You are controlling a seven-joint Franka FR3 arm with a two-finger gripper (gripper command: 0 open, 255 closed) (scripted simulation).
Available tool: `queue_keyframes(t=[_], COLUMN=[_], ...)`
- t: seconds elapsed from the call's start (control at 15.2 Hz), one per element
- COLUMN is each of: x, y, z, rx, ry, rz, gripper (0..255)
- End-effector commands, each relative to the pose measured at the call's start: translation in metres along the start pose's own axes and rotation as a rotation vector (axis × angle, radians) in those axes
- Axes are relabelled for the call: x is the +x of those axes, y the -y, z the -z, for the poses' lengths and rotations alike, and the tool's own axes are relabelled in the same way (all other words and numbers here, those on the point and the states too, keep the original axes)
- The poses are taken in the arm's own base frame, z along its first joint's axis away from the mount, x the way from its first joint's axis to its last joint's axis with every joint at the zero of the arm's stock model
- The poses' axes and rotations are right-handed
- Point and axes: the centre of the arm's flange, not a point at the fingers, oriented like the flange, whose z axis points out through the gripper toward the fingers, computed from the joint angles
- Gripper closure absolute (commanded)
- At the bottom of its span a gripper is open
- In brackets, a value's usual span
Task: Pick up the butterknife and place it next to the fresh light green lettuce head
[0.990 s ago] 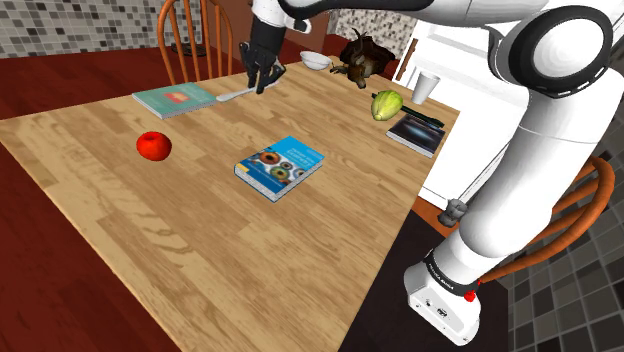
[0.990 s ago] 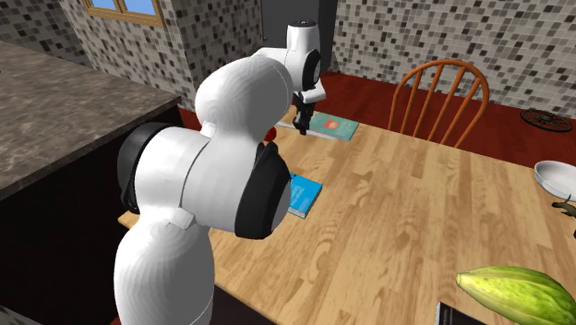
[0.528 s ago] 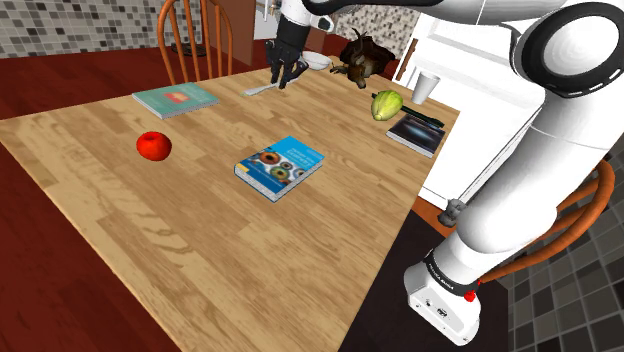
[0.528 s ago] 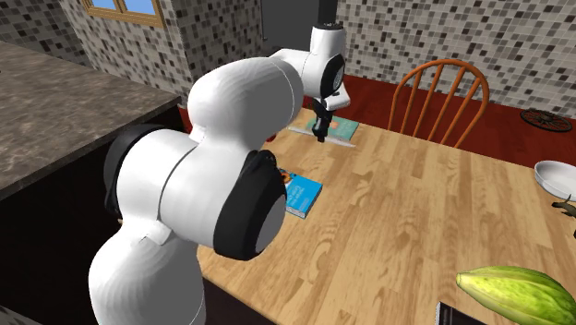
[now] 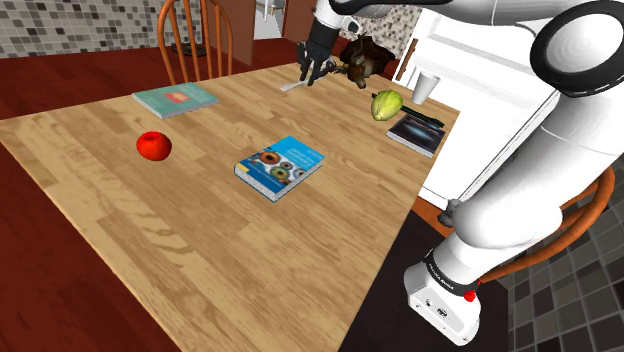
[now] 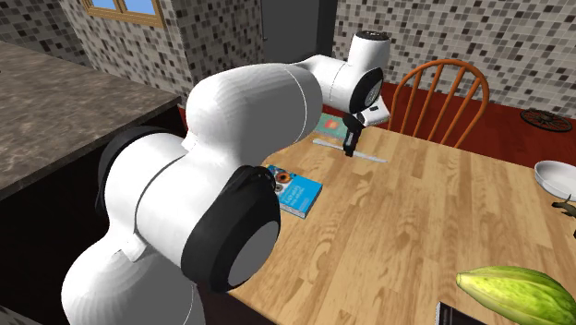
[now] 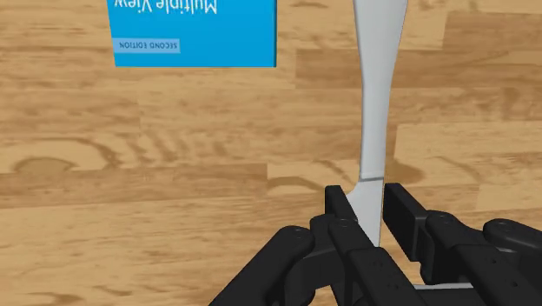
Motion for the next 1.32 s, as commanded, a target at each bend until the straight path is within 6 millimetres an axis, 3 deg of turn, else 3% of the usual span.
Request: queue_keyframes(t=[0.0, 1.12, 1.25], x=[0.026, 0.242, 0.253], y=[-0.007, -0.067, -0.071], z=[0.001, 0.012, 0.007], rx=[0.000, 0.000, 0.000], ry=[0.000, 0.000, 0.000], rz=[0.002, 0.002, 0.002], gripper=[255, 255, 255])
